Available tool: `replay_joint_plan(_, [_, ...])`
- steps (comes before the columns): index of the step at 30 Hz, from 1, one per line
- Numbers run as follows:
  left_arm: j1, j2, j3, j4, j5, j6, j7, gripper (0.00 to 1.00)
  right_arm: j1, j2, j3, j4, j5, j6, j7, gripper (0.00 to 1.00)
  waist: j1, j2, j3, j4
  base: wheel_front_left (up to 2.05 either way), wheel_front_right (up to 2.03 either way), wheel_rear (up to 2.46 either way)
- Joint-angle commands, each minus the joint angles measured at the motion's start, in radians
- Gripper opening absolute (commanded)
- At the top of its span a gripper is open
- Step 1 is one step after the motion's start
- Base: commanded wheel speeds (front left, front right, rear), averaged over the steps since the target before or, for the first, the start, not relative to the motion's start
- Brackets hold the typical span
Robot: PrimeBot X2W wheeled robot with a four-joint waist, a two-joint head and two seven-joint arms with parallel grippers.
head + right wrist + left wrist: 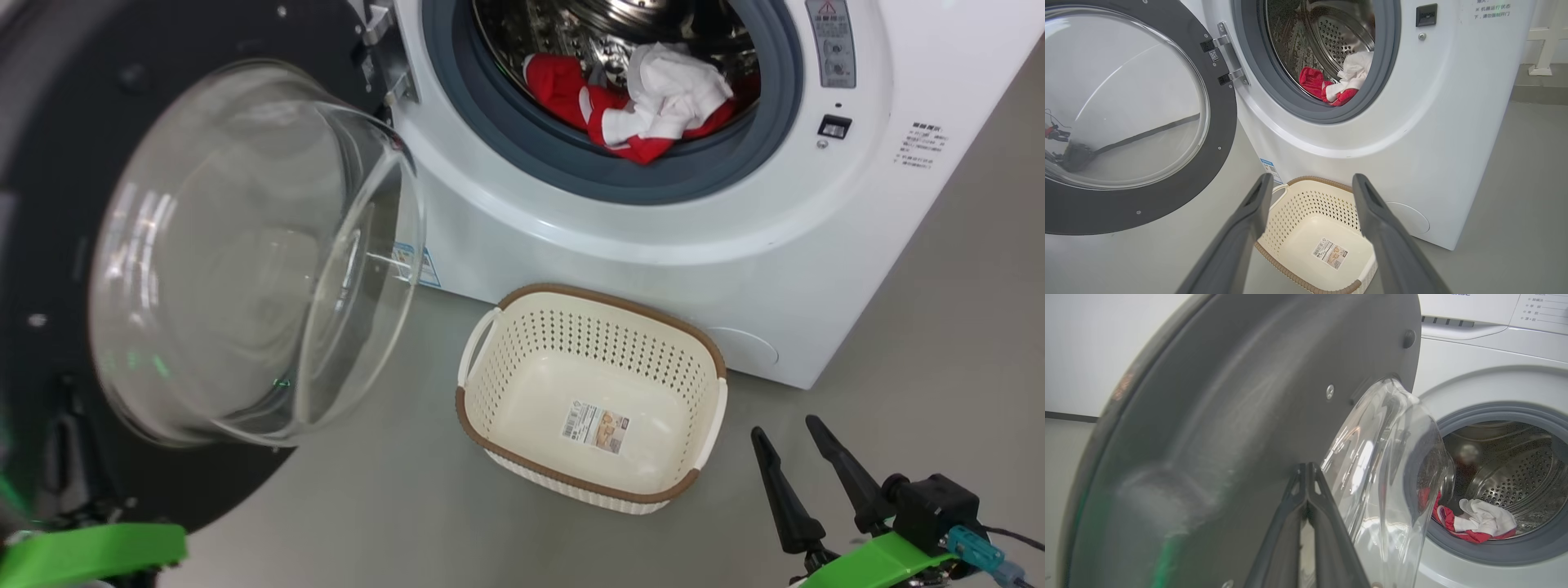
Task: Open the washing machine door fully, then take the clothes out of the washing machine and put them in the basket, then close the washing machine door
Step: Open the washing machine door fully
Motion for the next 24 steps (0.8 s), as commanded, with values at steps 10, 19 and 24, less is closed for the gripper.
replay_joint_plan(10, [-0.128, 0.037, 0.235, 0.053, 0.052, -0.047, -0.005, 0.0, -0.068, -0.026, 0.02, -0.035, -0.007, 0.008, -0.012, 1.0, 0.0, -0.0001, 0.059, -0.034, 0.0, 0.0, 0.0])
replay_joint_plan(19, [-0.229, 0.073, 0.37, 0.161, 0.08, -0.076, -0.005, 0.0, -0.077, -0.034, 0.026, -0.039, -0.005, 0.008, -0.012, 1.0, 0.0, -0.0001, 0.075, -0.05, 0.0, 0.0, 0.0])
replay_joint_plan(24, [-0.267, 0.087, 0.421, 0.2, 0.103, -0.081, -0.005, 0.0, -0.077, -0.032, 0.03, -0.04, -0.006, 0.008, -0.012, 1.0, 0.0, -0.0001, 0.075, -0.056, 0.0, 0.0, 0.0])
